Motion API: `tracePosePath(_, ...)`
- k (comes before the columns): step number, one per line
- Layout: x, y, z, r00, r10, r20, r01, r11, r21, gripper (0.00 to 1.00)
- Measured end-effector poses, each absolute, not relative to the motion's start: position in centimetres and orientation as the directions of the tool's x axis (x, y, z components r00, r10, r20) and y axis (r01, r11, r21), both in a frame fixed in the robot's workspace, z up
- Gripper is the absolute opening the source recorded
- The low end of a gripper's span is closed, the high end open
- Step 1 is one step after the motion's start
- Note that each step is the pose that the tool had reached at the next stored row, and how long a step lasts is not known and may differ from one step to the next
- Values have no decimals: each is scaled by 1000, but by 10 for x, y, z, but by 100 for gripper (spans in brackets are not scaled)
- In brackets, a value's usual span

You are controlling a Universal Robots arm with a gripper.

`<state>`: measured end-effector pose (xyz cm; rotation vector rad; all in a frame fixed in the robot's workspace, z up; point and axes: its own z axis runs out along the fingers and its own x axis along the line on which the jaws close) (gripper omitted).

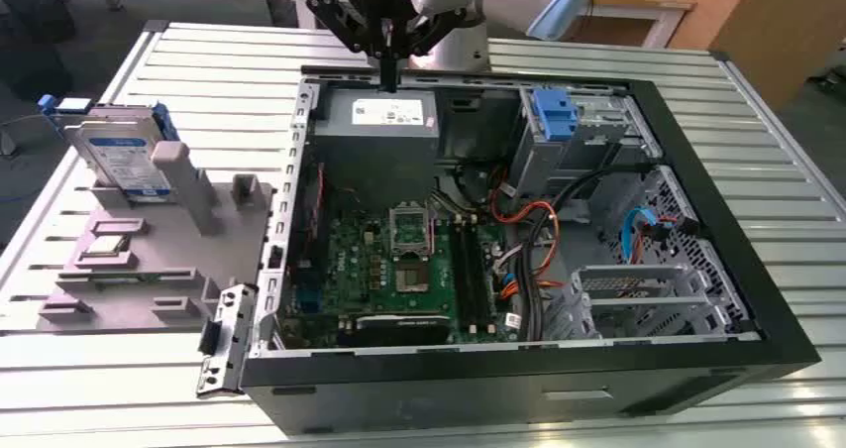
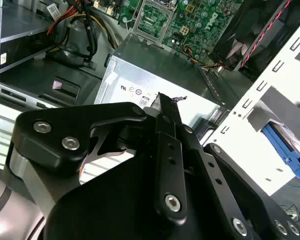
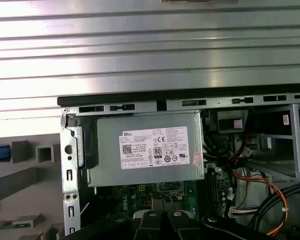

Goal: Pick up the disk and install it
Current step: 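Reach for the disk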

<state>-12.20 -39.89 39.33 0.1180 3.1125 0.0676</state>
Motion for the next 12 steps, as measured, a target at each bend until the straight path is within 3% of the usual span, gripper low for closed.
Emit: tracePosePath(12,-123,-399,393,-997,76,-25,75,996,44,10)
